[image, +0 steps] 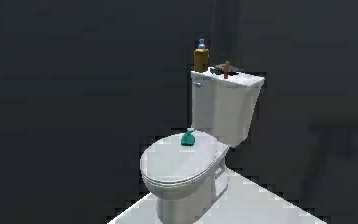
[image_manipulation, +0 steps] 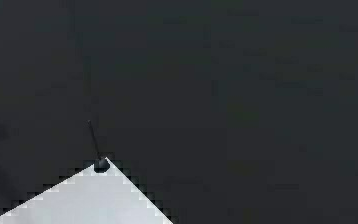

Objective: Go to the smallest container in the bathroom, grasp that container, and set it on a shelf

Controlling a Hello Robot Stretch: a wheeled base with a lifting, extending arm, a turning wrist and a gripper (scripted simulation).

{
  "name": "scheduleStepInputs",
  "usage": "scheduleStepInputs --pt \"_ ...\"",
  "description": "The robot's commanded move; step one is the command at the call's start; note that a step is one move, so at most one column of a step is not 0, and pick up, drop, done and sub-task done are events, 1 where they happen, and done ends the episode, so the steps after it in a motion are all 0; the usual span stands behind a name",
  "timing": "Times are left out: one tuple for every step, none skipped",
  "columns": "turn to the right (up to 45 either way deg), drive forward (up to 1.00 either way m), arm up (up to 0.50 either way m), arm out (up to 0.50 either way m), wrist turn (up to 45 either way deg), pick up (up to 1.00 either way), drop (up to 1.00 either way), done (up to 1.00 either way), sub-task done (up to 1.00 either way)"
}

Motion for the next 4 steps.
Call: scheduleStepInputs --pt "0.0 0.45 0.00 0.00 0.0 0.00 0.00 0.00 0.00" --pt "-45.0 0.00 0.00 0.00 0.0 0.00 0.00 0.00 0.00" --pt "-36.0 0.00 0.00 0.00 0.0 0.00 0.00 0.00 0.00" --pt "0.0 0.00 0.50 0.00 0.0 0.00 0.00 0.00 0.00"
